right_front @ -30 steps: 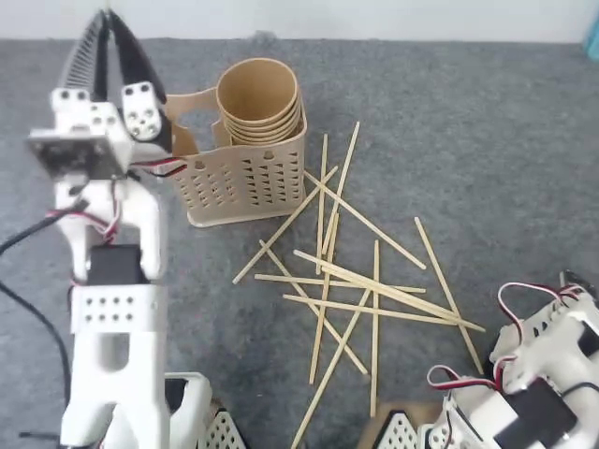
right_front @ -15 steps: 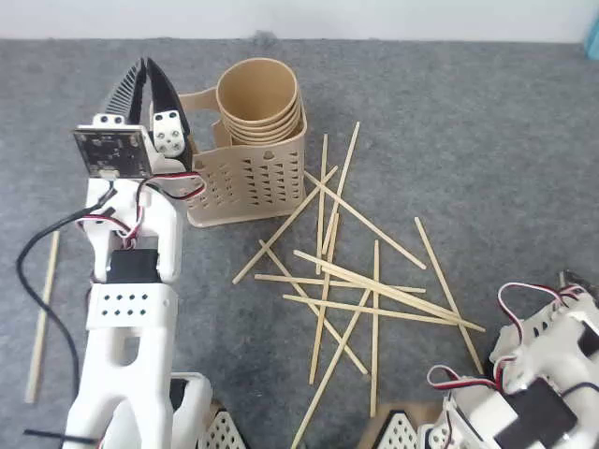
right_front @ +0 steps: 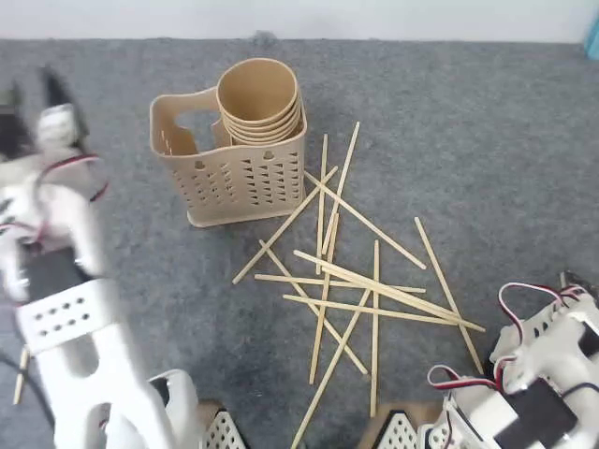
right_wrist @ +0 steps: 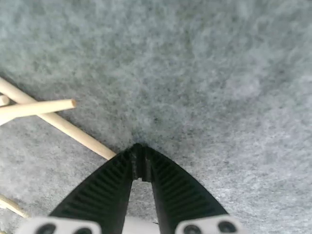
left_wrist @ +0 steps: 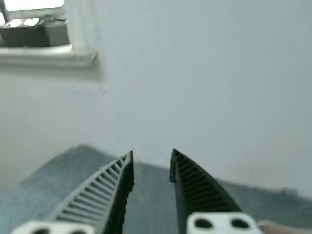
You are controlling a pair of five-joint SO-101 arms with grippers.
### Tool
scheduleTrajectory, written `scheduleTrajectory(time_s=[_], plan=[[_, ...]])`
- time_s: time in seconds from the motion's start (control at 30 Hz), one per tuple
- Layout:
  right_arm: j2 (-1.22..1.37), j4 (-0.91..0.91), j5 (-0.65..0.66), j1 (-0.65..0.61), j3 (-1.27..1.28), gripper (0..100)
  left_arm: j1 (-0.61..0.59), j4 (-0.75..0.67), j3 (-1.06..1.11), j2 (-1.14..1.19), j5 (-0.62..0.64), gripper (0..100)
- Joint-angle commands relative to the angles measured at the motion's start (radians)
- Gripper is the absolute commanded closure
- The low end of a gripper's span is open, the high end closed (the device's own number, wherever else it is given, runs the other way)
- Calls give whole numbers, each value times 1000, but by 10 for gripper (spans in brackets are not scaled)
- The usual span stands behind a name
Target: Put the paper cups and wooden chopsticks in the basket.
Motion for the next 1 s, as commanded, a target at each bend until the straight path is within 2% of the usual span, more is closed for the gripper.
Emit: scheduleTrajectory(time_s=[0.0,0.17,0.37,0.5,0.7,0.97], plan=[[-13,-4,20,21,17,990,-157,293,-79,2,-14,877],[-12,-4,18,21,17,990,-270,430,-8,2,-180,877],[-12,-4,17,21,17,990,-364,353,168,2,-287,877],[-12,-4,17,21,17,990,-377,275,225,43,-315,876],[-12,-4,17,21,17,990,-376,279,62,365,-358,876],[-12,-4,20,21,17,990,-370,443,-308,855,-451,876]])
